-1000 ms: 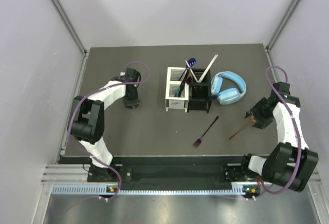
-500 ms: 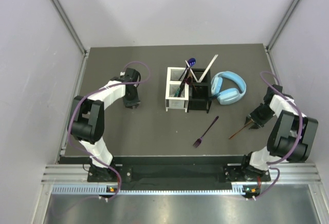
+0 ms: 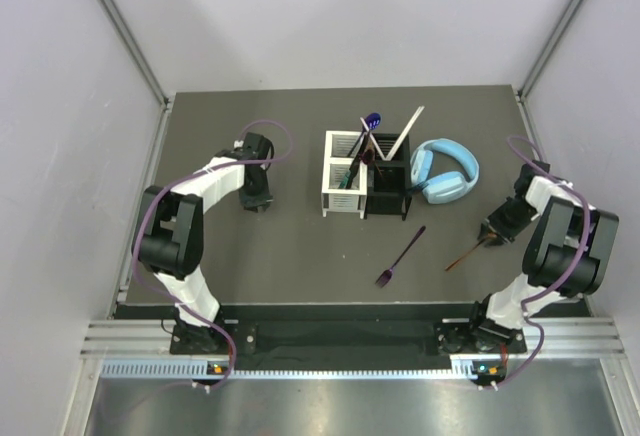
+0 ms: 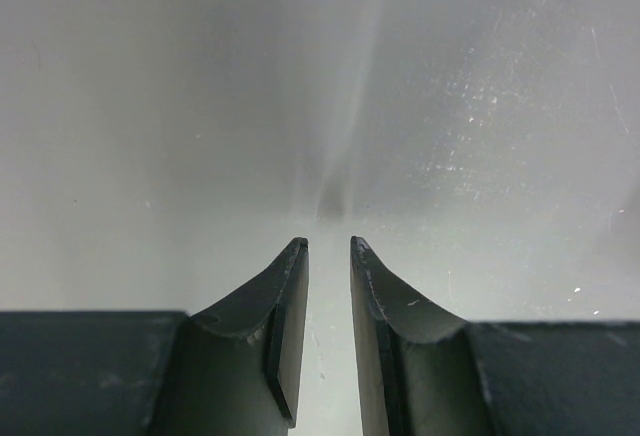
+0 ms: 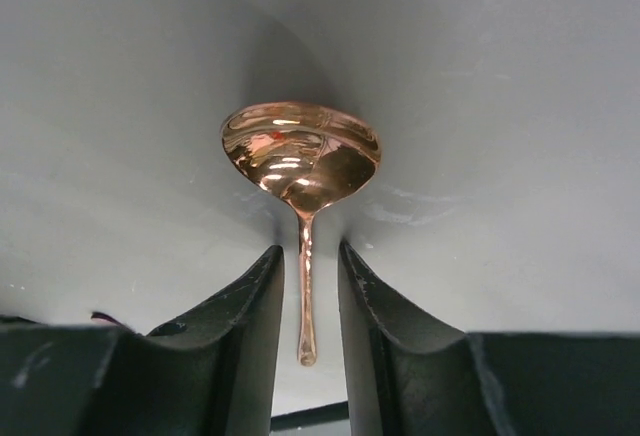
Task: Sort the eating utensils into containers
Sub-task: Pick up the spoon from the center of the board.
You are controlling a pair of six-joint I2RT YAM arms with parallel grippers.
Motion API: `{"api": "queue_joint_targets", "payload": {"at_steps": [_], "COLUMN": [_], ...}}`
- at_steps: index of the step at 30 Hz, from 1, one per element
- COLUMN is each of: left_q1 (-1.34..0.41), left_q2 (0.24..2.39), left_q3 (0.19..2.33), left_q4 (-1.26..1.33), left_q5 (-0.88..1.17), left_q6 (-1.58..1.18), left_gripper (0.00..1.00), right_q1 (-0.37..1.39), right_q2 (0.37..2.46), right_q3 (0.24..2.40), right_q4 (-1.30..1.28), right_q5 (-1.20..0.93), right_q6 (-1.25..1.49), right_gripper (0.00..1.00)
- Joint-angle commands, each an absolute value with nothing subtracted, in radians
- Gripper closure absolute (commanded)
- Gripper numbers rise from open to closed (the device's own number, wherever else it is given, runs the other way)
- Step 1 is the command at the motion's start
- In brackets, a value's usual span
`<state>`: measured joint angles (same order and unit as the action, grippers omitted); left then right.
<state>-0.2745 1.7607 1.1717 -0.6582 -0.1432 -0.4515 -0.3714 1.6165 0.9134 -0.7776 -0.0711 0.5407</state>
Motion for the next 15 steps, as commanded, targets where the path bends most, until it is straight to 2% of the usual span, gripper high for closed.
{"api": "queue_joint_targets", "payload": {"at_steps": [1,2,3,15], "left_q1": [-0.267,-0.267,-0.267,-0.264], "left_q2": [1.769,1.772,1.773,1.787], "left_q3": [1.180,1.180,1.181,1.197], "left_q4": [-0.649,-0.649,-0.653,-0.661], "left_q5": [-0.155,-0.155,-0.156,-0.155], "left_q6": [-0.457,-0.456,-0.456,-0.459], "left_gripper": [0.71,0.71,0.71,0.71], "right_q1": [-0.405,-0.405,-0.410,-0.400], "right_q2": [1.667,1.674,1.681,1.631], "right_q3": [0.937,0.934,0.934,0.951], "right_q4": [-0.730,-0.729,-0.730,-0.741], "right_q5": [-0.052,-0.055,-0.057,-0.083], "right_q6": [0.512,0.509,0.505,0.439], "right_gripper": [0.77,0.93,0.99,1.00]}}
